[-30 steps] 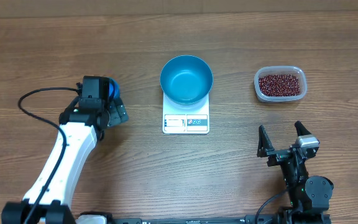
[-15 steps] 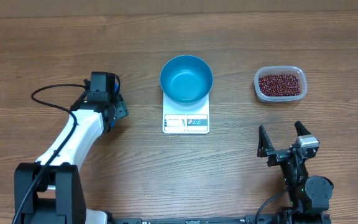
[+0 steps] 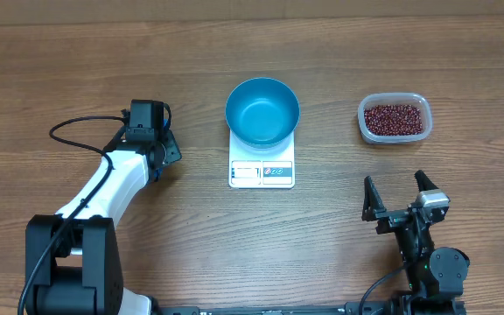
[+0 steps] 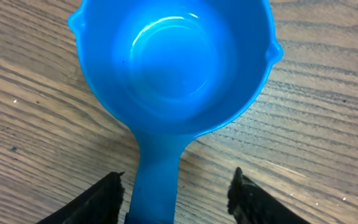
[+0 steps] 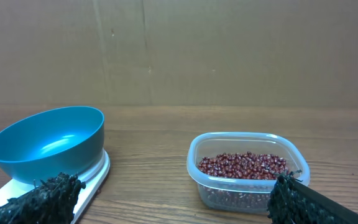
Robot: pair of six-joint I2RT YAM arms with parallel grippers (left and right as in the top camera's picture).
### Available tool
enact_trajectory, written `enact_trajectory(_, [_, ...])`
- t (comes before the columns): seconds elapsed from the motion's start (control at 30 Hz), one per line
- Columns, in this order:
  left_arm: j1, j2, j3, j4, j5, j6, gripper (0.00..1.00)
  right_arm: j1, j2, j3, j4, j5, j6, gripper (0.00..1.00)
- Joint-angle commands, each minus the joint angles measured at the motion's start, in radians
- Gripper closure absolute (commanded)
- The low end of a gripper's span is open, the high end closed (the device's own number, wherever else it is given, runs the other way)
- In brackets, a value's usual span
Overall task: Scoop item into bowl and weigh 150g on scale
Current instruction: 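Close the left gripper on the blue scoop handle and lift it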
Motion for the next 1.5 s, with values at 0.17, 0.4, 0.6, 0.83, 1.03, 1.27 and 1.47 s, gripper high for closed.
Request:
enact_trajectory(0.17, [0.006, 0.009, 0.023, 0.007, -0.018, -0.007, 0.46, -0.002, -0.010, -0.010, 0.002, 0.013, 0.003, 0.00])
enact_trajectory(0.4, [0.006, 0.009, 0.023, 0.014, -0.022, -0.008, 0.47, -0.002, -0.010, -0.010, 0.002, 0.013, 0.003, 0.00])
enact_trajectory(0.6, [0.006, 0.038, 0.023, 0.013, -0.039, -0.030, 0.50, -0.002, -0.010, -0.010, 0.002, 0.013, 0.003, 0.00])
enact_trajectory(0.83, [0.006, 0.055, 0.023, 0.015, -0.041, -0.034, 0.50, -0.002, -0.010, -0.010, 0.002, 0.013, 0.003, 0.00])
enact_trajectory(1.03, [0.006, 0.055, 0.023, 0.016, -0.044, -0.068, 0.55, -0.002, -0.010, -0.010, 0.002, 0.013, 0.003, 0.00])
enact_trajectory(1.27, [0.006, 0.055, 0.023, 0.016, -0.044, -0.074, 0.65, -0.002, -0.010, -0.010, 0.002, 0.013, 0.003, 0.00])
enact_trajectory(1.47, [0.006, 0.054, 0.039, 0.006, -0.036, -0.074, 0.71, -0.002, -0.010, -0.010, 0.002, 0.013, 0.003, 0.00])
